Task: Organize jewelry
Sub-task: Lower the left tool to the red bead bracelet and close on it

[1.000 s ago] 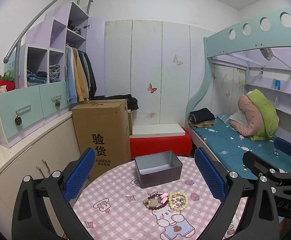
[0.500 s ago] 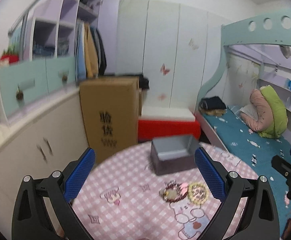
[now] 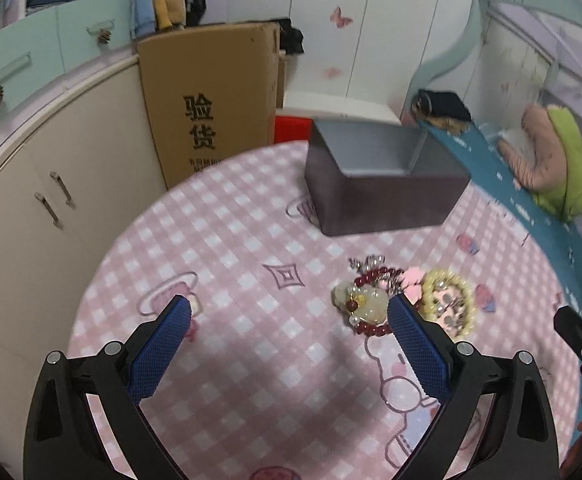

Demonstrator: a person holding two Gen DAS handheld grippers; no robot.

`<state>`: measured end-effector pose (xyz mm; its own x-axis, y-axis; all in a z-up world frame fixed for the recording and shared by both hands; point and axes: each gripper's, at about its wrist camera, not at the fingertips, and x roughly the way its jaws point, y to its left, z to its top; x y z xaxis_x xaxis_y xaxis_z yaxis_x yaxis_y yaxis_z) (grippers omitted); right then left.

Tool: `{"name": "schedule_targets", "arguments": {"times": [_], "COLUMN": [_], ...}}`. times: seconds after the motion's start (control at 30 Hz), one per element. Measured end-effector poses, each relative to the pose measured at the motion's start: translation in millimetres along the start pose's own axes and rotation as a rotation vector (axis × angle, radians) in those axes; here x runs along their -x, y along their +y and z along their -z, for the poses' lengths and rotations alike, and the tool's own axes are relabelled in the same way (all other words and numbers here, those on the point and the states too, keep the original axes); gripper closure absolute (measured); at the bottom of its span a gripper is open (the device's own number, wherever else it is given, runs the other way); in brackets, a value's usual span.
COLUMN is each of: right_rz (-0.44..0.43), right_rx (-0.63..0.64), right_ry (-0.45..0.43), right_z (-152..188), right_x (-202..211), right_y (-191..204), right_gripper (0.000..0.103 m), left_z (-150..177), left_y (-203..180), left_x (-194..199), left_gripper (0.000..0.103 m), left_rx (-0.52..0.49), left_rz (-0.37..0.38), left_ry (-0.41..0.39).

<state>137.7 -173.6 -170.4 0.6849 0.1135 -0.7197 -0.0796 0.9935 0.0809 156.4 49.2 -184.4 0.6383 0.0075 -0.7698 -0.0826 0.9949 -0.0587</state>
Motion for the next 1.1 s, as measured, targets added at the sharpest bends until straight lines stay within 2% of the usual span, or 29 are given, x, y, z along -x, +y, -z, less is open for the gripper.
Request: {"name": "schedule_targets", "arguments": {"times": [0.03, 0.1, 0.2, 0.37, 0.43, 0.5, 0.57, 0.63, 0.7, 0.97, 1.1], "right_rz": [-0.003, -0.01, -0.032, -0.067, -0.087, -0.092, -0.098, -0.103, -0.109, -0.116, -0.116], "right_rx": [0.0, 0.0, -0.004, -0.004, -0.002, 0.005, 0.008, 0.009, 0.007, 0.006, 0.008], "right_ry": [0.009, 0.033, 0.054, 0.079, 0.088, 0.092, 0.094, 0.097, 0.1, 0.112, 0.114], "right_z": [2, 4, 7, 8, 8, 8, 8, 8, 7, 8, 9], "right_x": [-5, -15, -28, -42, -45, -48, -49, -50, -51, -52, -52], "right_y": [0, -1, -2, 0, 2, 5, 6, 6, 6, 9, 10], "right_gripper": [0.007, 0.007, 0.007, 0.007, 0.007, 0.007, 0.007, 0.007, 0.007, 0.007, 0.007], "left_z": [0, -1, 1, 0, -1, -1, -2, -2, -1, 6, 11], "left_y": [-1, -4, -3, -3, -5, -5, -5, -6, -8, -1, 10], "left_x": [-3, -17, -30, -37, -39, -39, -41, -41, -42, -37, -28], "left_gripper": [0.009, 0.025, 0.029, 0.029, 0.037, 0.055, 0.069, 0.075, 0.096, 0.096, 0.096], "left_rx": [-0.004, -0.016, -0.014, -0.015, -0.03, -0.023, -0.014, -0.021, -0.036, -0.031, -0.033], "left_rz": [-0.001, -0.011, -0.01, 0.002, 0.004, 0.029, 0.069, 0.095, 0.118, 0.153, 0.144], "left_ry": [0.008, 0.039, 0.078, 0.082, 0.076, 0.076, 0.077, 0.07, 0.071, 0.078, 0.079]}}
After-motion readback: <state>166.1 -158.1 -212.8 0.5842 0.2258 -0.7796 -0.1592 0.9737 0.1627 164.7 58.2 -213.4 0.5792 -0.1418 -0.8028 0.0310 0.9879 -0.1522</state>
